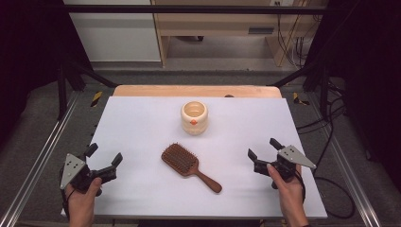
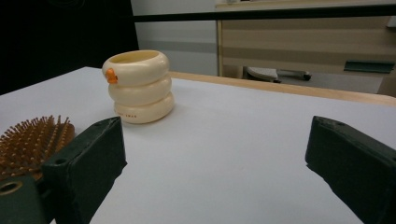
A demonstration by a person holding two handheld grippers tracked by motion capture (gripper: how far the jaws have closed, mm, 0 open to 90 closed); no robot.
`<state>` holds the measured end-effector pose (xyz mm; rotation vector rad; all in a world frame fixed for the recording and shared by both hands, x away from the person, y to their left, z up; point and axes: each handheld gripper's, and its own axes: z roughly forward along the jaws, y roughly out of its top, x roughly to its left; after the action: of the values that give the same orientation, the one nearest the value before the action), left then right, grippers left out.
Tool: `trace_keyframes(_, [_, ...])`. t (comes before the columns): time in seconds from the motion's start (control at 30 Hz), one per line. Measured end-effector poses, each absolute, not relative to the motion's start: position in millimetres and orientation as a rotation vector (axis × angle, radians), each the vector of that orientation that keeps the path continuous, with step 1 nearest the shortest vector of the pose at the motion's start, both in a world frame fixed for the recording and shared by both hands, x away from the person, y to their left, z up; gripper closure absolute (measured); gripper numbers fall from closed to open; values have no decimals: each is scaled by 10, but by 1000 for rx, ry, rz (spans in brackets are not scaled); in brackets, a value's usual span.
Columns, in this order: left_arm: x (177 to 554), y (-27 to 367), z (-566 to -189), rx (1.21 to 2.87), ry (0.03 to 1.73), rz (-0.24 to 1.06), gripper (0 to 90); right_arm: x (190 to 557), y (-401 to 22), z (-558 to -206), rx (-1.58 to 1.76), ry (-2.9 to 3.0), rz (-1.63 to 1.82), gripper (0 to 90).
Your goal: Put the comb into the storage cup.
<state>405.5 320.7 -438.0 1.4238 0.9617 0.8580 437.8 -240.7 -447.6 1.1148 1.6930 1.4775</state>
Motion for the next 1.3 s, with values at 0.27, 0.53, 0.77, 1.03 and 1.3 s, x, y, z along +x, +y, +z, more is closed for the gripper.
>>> trace_keyframes(0.27, [4062,3130,-4390,1443,972,847,28,4393,-2389,-4441,1161,1699,1450,58])
trace_keyframes(0.53, [4059,3086,-4408,1451,986,826,33,4392,-2332,-4431,1174,1743,1429,59])
trace_keyframes(0.77, [4076,3075,-4426,1470,1003,812,58,4426,-2318,-4456,1217,1738,1443,61])
trace_keyframes(1.03, [4121,3128,-4429,1448,1047,788,224,4411,-2317,-4470,1212,1757,1420,65])
trace_keyframes(1.3, [4158,3104,-4410,1520,1060,760,528,4419,-2243,-4512,1207,1793,1363,71])
